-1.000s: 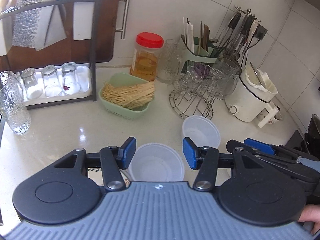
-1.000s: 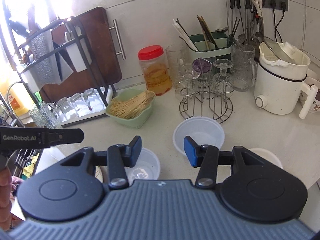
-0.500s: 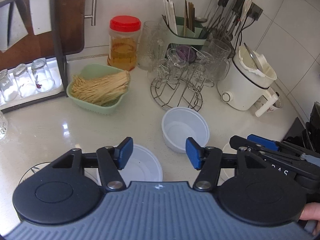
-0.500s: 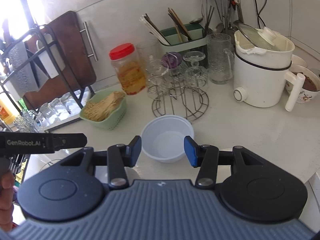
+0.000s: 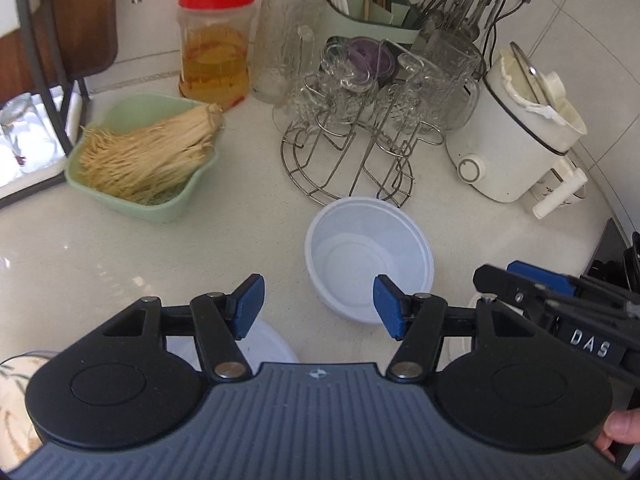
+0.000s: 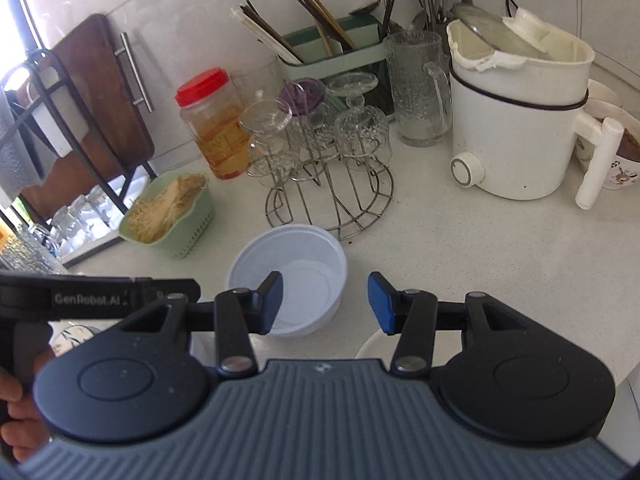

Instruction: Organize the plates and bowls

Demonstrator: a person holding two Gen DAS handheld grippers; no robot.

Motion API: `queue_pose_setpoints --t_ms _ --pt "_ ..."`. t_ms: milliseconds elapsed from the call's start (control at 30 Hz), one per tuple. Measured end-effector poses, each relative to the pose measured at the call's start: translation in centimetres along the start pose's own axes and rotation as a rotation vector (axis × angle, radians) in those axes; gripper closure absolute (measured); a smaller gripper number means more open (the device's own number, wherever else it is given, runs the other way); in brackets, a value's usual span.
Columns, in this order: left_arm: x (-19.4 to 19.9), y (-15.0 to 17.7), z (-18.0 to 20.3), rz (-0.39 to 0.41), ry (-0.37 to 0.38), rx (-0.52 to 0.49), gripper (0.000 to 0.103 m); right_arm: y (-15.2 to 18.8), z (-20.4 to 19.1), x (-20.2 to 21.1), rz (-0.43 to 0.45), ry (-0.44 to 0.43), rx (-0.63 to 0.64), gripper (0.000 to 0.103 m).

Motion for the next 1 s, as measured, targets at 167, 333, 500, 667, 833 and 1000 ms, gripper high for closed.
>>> queue_pose_setpoints --t_ms 167,333,500,667,833,1000 --pt "-2.4 -0.3 -0.1 -0.029 -0.026 0.015 0.037 0.2 0.9 -2.2 -0.027 -0.010 -0.031 0.053" --pt "-4.9 -0.5 -0.1 -0.070 -0.037 0.049 0.039 0.4 1.5 -4.3 -0.050 -0.015 -0.058 0.053" --pt "-6.4 -0.2 0.5 -0.097 -0.053 0.042 0.050 0.7 1.6 -6.2 -0.097 -0.037 -0.066 0.065" --pt "-7.2 0.2 0.7 -0.116 -0.065 0.043 0.074 1.3 1.6 -7.3 -0.130 -0.043 -0.052 0.068" --pt "-7.3 0.5 0.9 -0.120 -0.073 0.042 0.089 1.6 1.6 -7.9 -0.153 -0.043 -0.024 0.084" --pt "-6.9 0.5 0.6 -0.116 -0.077 0.056 0.089 1.4 1.5 -7.7 -0.152 -0.060 -0.020 0.087"
Point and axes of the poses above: each gripper's, at about its wrist camera, not at the fingertips, and x roughly against the way its jaws point, z to its right, y to its underside, the point moved 3 cm from there along -x, roughly the way its jaws point, and after that the axes turned 11 degrees about z, right-handed, at the moved point
